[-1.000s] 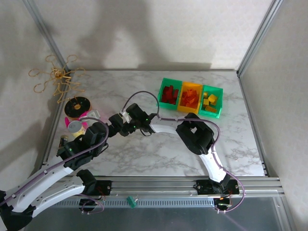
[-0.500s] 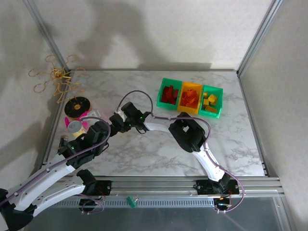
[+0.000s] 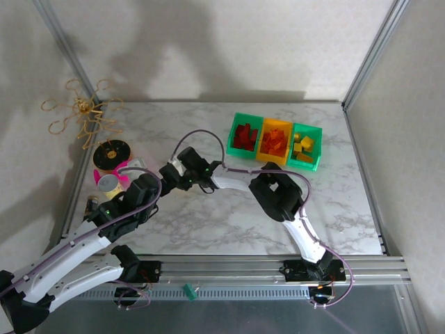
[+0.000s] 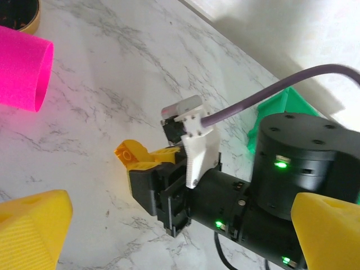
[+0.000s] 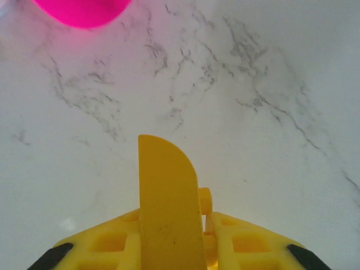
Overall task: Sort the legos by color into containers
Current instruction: Pick up the lego from the middle-left of the table.
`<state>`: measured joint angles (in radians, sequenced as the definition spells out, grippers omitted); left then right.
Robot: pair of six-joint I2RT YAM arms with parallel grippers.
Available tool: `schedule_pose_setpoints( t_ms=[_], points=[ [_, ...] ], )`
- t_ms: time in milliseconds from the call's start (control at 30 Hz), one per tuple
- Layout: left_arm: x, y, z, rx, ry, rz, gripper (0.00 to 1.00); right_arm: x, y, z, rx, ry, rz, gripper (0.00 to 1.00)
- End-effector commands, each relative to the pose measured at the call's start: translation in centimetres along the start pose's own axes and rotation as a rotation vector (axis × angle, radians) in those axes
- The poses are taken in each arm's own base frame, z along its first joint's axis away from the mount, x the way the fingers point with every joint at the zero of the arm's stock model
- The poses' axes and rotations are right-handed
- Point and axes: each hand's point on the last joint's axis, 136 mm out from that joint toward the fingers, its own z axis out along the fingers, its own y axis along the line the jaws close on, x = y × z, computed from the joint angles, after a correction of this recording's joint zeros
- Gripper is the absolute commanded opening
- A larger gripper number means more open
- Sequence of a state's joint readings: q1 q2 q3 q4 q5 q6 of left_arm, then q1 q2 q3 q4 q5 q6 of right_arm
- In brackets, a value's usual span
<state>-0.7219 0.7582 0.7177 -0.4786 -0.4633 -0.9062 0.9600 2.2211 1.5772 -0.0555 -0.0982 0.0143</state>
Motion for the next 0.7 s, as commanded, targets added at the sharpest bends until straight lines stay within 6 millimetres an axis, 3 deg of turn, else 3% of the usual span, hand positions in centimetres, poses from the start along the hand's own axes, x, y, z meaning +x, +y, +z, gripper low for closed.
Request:
schedule_pose_setpoints(
  t_ms=[0, 133, 333, 667],
  points=[
    [-1.2, -1.4, -0.4, 0.046, -0.014, -0.009, 1.0, -4.0, -0.1, -4.8, 0.02, -0.115, 0.033, 0.23],
    [-1.6, -3.1, -0.8, 0.095, 0.002, 0.014, 1.0, -4.5, -1.9, -8.6, 0.05, -0.153, 0.121, 0.2],
    [-1.4, -6.4, -0.4, 0.181, 0.051, 0.068, 0.99, -3.0, -6.2, -14.9, 0.176, -0.217, 0.263, 0.2],
    [3.1, -13.7, 1.9, 0.364, 0.188, 0.164, 1.0, 1.2, -13.1, -25.2, 0.461, -0.281, 0.476, 0.2]
  ],
)
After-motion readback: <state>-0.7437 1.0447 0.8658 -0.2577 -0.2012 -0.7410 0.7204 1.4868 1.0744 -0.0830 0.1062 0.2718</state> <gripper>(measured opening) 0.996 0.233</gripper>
